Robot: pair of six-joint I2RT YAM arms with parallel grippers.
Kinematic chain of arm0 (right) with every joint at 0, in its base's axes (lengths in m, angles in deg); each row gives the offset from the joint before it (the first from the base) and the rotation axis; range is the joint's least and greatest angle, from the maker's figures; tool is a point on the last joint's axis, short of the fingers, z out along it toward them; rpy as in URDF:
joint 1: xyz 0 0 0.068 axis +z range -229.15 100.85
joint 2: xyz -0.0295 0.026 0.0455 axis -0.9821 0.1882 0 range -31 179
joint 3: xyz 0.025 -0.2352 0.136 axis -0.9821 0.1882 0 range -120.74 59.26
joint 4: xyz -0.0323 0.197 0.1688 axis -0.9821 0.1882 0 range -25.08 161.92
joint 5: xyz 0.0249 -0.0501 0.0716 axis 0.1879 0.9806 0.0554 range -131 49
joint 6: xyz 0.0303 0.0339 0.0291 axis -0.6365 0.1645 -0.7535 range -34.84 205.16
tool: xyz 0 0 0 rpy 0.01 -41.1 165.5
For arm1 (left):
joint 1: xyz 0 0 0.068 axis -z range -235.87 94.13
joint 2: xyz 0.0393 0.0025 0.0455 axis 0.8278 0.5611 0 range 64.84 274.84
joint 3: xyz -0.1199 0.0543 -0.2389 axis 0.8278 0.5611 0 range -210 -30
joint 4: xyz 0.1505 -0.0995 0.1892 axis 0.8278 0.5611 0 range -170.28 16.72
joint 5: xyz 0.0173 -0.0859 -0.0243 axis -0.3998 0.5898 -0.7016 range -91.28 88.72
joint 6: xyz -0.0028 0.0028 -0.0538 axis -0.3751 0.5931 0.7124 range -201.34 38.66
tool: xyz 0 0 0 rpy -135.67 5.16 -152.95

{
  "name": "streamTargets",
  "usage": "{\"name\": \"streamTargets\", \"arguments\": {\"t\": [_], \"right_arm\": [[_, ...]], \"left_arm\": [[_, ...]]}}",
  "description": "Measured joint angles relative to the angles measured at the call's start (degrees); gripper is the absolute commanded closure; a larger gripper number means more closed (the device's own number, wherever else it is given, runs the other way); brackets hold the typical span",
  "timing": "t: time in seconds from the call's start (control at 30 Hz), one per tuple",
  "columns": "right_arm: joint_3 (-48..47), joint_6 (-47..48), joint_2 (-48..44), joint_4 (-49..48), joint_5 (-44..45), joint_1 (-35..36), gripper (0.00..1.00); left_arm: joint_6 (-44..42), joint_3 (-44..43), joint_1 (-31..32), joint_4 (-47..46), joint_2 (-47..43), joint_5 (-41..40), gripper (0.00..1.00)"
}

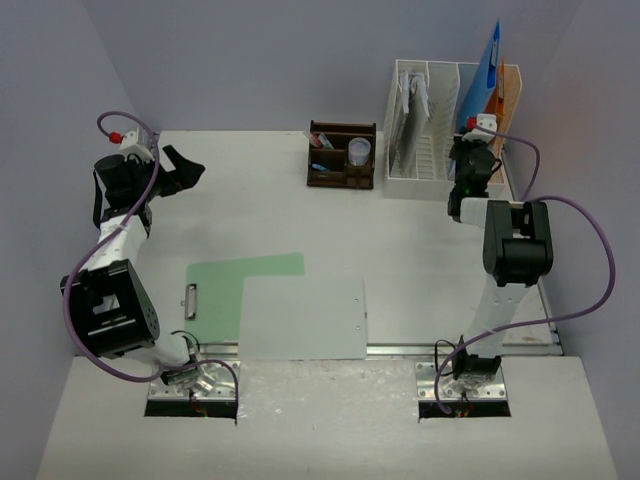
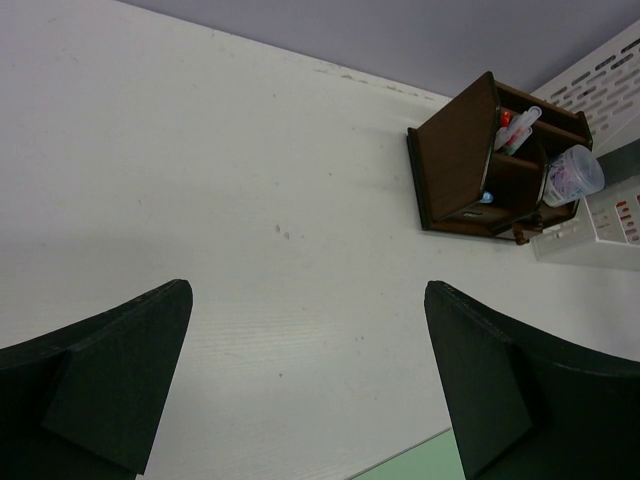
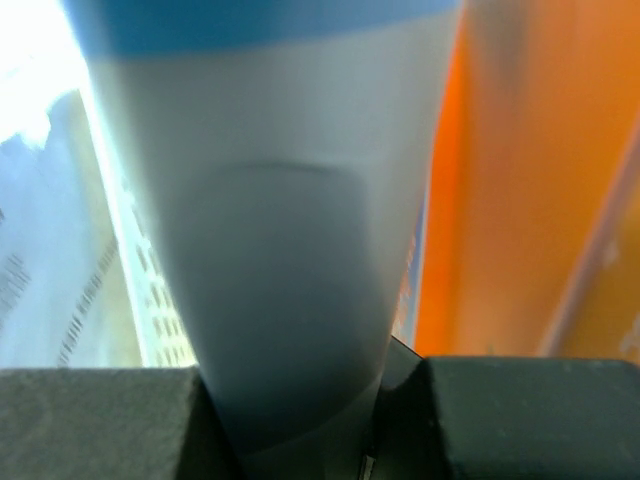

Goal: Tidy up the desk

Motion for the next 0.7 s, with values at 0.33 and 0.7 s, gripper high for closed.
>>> {"name": "streamTargets", "arguments": {"t": [0.33,0.7], "right_arm": [[2.6,-0.61,0.09,3.78,0.22,-1.29,1.0],[-3.04,-7.22,0.09,15.05,1.53,-1.32,1.0]], "left_arm": [[-0.02,-0.02,0.0,0.11,0.11,-0.01,0.0],[-0.16,-0.11,0.0,0.9,0.26,-0.02,0.0]]}}
